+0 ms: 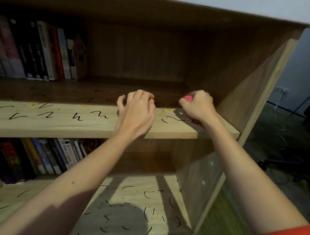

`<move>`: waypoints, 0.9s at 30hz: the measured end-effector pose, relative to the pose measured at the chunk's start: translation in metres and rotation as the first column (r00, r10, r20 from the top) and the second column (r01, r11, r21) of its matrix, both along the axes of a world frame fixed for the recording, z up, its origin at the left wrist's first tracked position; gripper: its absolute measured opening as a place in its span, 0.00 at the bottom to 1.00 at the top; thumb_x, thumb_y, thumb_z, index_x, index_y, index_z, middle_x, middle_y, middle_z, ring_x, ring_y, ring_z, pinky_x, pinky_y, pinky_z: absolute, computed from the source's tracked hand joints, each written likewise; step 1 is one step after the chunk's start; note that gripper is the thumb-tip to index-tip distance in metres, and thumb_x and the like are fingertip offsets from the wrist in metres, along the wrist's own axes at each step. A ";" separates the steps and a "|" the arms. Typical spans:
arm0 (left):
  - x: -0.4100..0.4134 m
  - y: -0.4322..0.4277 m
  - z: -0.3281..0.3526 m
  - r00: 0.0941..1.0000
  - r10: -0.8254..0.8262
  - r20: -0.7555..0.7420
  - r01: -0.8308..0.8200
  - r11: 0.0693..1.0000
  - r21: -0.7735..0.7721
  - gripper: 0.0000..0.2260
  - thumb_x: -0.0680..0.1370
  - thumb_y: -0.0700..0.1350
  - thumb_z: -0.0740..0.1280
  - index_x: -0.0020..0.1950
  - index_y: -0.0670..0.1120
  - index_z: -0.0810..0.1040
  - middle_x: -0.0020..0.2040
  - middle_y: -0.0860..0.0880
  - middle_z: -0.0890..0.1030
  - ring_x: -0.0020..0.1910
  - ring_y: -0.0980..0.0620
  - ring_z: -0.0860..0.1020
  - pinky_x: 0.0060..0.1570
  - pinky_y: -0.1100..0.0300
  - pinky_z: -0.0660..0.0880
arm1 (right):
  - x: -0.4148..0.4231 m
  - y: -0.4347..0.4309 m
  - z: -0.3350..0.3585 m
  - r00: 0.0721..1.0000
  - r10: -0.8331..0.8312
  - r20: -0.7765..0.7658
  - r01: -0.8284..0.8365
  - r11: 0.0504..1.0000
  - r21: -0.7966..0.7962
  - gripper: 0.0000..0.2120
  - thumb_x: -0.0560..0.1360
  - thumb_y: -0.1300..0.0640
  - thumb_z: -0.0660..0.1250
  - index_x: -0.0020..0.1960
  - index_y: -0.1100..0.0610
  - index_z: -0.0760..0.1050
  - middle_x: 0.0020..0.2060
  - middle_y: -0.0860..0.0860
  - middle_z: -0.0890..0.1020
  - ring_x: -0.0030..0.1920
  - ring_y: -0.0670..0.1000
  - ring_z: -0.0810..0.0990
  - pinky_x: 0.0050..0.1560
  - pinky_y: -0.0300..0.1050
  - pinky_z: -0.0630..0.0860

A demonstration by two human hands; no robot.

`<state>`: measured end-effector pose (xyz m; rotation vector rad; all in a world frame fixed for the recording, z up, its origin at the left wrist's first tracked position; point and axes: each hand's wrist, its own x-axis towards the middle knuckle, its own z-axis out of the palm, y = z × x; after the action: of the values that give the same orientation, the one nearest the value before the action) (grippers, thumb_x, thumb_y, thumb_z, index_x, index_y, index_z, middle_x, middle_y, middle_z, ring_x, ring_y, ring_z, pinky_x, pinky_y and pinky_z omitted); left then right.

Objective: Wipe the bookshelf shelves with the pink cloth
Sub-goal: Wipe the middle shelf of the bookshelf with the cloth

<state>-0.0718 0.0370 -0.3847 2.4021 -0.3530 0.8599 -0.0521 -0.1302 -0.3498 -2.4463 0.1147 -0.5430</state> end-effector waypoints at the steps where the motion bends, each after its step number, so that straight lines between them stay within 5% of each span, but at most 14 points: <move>1: -0.001 0.000 0.000 1.000 0.008 -0.005 -0.008 1.000 0.000 0.14 0.82 0.47 0.52 0.61 0.49 0.74 0.61 0.52 0.74 0.64 0.55 0.66 0.69 0.52 0.49 | -0.002 0.014 -0.002 0.997 0.079 -0.006 -0.079 0.996 -0.033 0.15 0.75 0.50 0.64 0.56 0.58 0.79 0.54 0.54 0.80 0.58 0.55 0.75 0.61 0.54 0.72; 5: -0.003 0.000 0.002 0.999 0.047 -0.015 -0.047 0.999 -0.002 0.14 0.81 0.45 0.52 0.62 0.48 0.73 0.62 0.51 0.73 0.65 0.54 0.65 0.69 0.52 0.49 | -0.013 0.047 -0.003 0.935 0.343 0.093 -0.352 0.930 0.109 0.08 0.75 0.57 0.67 0.52 0.55 0.82 0.45 0.46 0.80 0.49 0.43 0.76 0.47 0.36 0.74; 9: -0.005 0.000 0.002 0.998 0.065 0.005 -0.065 0.997 -0.036 0.14 0.81 0.44 0.52 0.64 0.47 0.71 0.63 0.50 0.73 0.65 0.53 0.65 0.69 0.52 0.49 | -0.001 0.014 0.013 0.942 0.177 0.284 -0.243 0.946 0.216 0.13 0.74 0.63 0.66 0.57 0.57 0.80 0.50 0.53 0.82 0.45 0.48 0.79 0.36 0.30 0.76; 12: -0.006 0.000 0.001 0.998 0.060 0.012 -0.060 0.997 -0.040 0.15 0.81 0.43 0.52 0.66 0.46 0.69 0.64 0.50 0.72 0.66 0.53 0.65 0.70 0.51 0.50 | 0.015 -0.022 0.012 0.991 0.083 0.103 -0.088 0.995 0.052 0.21 0.74 0.60 0.65 0.67 0.58 0.72 0.55 0.57 0.79 0.56 0.55 0.77 0.55 0.39 0.75; 16: -0.004 0.001 0.001 0.998 0.067 0.008 -0.067 0.997 -0.027 0.15 0.81 0.43 0.53 0.66 0.46 0.69 0.64 0.50 0.71 0.66 0.52 0.65 0.70 0.51 0.50 | 0.024 -0.032 -0.003 0.974 -0.053 -0.222 -0.001 0.971 -0.239 0.19 0.75 0.47 0.61 0.60 0.57 0.75 0.56 0.59 0.79 0.62 0.63 0.71 0.65 0.56 0.64; 20: -0.005 0.000 0.000 0.997 0.072 0.014 -0.072 0.997 -0.021 0.15 0.81 0.42 0.53 0.66 0.46 0.69 0.64 0.50 0.71 0.66 0.53 0.64 0.69 0.52 0.50 | 0.014 0.003 -0.005 0.991 0.107 -0.077 -0.118 0.981 -0.155 0.13 0.75 0.51 0.65 0.56 0.56 0.78 0.52 0.54 0.81 0.56 0.56 0.77 0.60 0.52 0.73; 23: -0.005 0.000 0.000 0.997 0.067 0.032 -0.067 0.998 -0.022 0.15 0.80 0.41 0.53 0.66 0.46 0.69 0.64 0.50 0.71 0.66 0.53 0.65 0.69 0.52 0.50 | 0.000 0.030 -0.006 0.955 0.295 0.021 -0.293 0.954 -0.056 0.15 0.76 0.58 0.65 0.61 0.58 0.76 0.52 0.52 0.79 0.50 0.48 0.78 0.43 0.36 0.75; 27: -0.005 0.001 -0.001 0.996 0.062 0.062 -0.059 0.997 -0.040 0.15 0.80 0.41 0.54 0.65 0.47 0.70 0.63 0.50 0.72 0.66 0.53 0.65 0.69 0.52 0.50 | 0.006 0.015 0.013 0.984 0.056 0.166 -0.065 0.997 0.051 0.15 0.75 0.60 0.64 0.61 0.59 0.77 0.52 0.56 0.81 0.53 0.54 0.79 0.50 0.42 0.74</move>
<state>-0.0771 0.0379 -0.3858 2.3651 -0.2865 0.9629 -0.0456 -0.1150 -0.3364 -2.3316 -0.0127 -0.7030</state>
